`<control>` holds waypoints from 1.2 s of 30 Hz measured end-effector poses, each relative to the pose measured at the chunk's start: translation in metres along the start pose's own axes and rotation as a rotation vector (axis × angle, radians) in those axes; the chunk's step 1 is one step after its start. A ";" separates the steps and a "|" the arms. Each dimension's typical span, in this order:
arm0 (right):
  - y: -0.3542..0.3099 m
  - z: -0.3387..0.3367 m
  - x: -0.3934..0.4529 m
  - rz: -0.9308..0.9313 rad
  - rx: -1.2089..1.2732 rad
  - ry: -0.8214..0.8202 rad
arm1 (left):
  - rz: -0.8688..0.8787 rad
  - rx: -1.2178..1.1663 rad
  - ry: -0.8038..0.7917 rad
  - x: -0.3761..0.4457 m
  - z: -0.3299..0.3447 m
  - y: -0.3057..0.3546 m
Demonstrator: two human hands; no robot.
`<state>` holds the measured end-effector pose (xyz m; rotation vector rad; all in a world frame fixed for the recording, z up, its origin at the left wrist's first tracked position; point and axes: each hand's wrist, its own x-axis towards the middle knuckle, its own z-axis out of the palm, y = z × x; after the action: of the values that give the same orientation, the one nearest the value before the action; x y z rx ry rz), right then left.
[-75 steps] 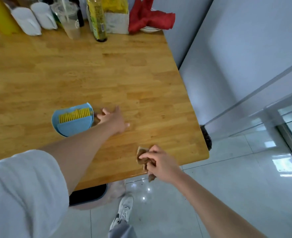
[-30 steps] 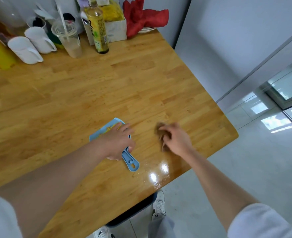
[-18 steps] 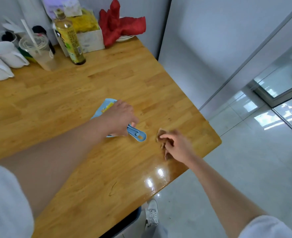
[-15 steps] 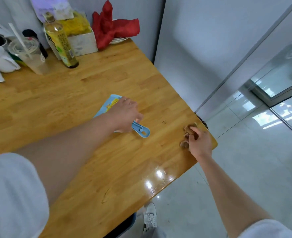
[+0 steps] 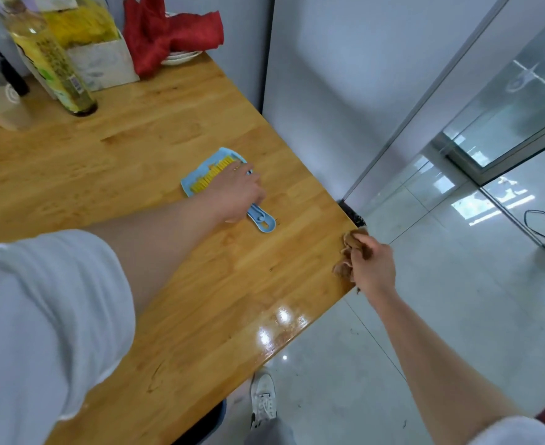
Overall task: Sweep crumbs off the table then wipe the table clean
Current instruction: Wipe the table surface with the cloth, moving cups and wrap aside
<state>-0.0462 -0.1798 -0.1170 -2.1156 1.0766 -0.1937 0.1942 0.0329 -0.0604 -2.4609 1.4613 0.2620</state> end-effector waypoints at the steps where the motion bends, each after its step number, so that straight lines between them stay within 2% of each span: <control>1: -0.009 0.007 -0.008 0.052 -0.068 0.004 | -0.014 -0.011 -0.006 -0.004 0.000 0.001; 3: -0.028 0.025 -0.040 -0.014 -0.191 0.000 | -0.044 -0.037 0.002 -0.014 -0.001 0.004; 5: -0.049 0.052 -0.085 -0.188 -0.226 -0.118 | -0.066 -0.072 0.049 -0.035 0.002 0.002; 7: -0.067 0.081 -0.140 -0.444 -0.276 -0.344 | -0.118 -0.151 0.073 -0.064 0.008 -0.006; 9: -0.079 0.096 -0.192 -0.716 -0.330 -0.658 | -0.191 -0.235 0.078 -0.101 0.020 -0.024; 10: -0.079 0.098 -0.203 -0.811 -0.355 -0.770 | -0.239 -0.263 0.071 -0.124 0.027 -0.035; 11: -0.077 0.092 -0.196 -0.828 -0.369 -0.801 | -0.298 -0.296 0.059 -0.143 0.034 -0.045; 13: -0.065 0.087 -0.157 -0.675 -0.344 -0.655 | -0.456 -0.379 -0.008 -0.195 0.055 -0.075; 16: -0.069 0.077 -0.106 -0.123 -0.174 -0.153 | -0.678 -0.505 -0.125 -0.271 0.100 -0.115; 17: -0.077 0.086 -0.113 -0.006 -0.175 -0.044 | -0.728 -0.535 -0.154 -0.292 0.115 -0.122; 18: -0.089 0.100 -0.127 -0.005 -0.258 0.005 | -0.754 -0.547 -0.188 -0.304 0.126 -0.124; 19: -0.106 0.123 -0.156 -0.101 -0.330 -0.023 | -0.782 -0.563 -0.224 -0.324 0.136 -0.126; 21: -0.140 0.164 -0.228 -0.405 -0.363 -0.211 | -0.805 -0.596 -0.279 -0.350 0.147 -0.122; 23: -0.156 0.197 -0.297 -0.762 -0.400 -0.559 | -0.823 -0.647 -0.313 -0.374 0.155 -0.118; 25: -0.162 0.209 -0.333 -0.951 -0.445 -0.869 | -0.832 -0.672 -0.350 -0.394 0.159 -0.118; 26: -0.163 0.205 -0.334 -0.967 -0.470 -0.923 | -0.831 -0.686 -0.359 -0.402 0.157 -0.117; 27: -0.162 0.196 -0.322 -0.922 -0.480 -0.895 | -0.828 -0.696 -0.359 -0.404 0.157 -0.114; 28: -0.162 0.190 -0.304 -0.828 -0.468 -0.788 | -0.821 -0.704 -0.345 -0.406 0.155 -0.114; 29: -0.162 0.181 -0.279 -0.667 -0.421 -0.627 | -0.820 -0.709 -0.342 -0.405 0.151 -0.111; 31: -0.169 0.167 -0.236 -0.217 -0.274 -0.226 | -0.831 -0.730 -0.365 -0.403 0.142 -0.111; 32: -0.169 0.167 -0.226 -0.016 -0.204 -0.077 | -0.836 -0.740 -0.378 -0.402 0.138 -0.111; 33: -0.172 0.171 -0.226 0.079 -0.199 0.001 | -0.839 -0.753 -0.385 -0.400 0.136 -0.112; 34: -0.176 0.181 -0.236 0.045 -0.249 -0.003 | -0.839 -0.766 -0.388 -0.399 0.135 -0.113; 35: -0.182 0.193 -0.255 -0.092 -0.313 -0.088 | -0.838 -0.773 -0.387 -0.398 0.134 -0.114; 36: -0.186 0.206 -0.277 -0.300 -0.366 -0.243 | -0.837 -0.774 -0.388 -0.397 0.134 -0.115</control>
<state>-0.0145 0.2099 -0.0864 -2.5462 0.6865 0.1290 0.1043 0.4580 -0.0572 -3.0619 0.0790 1.1861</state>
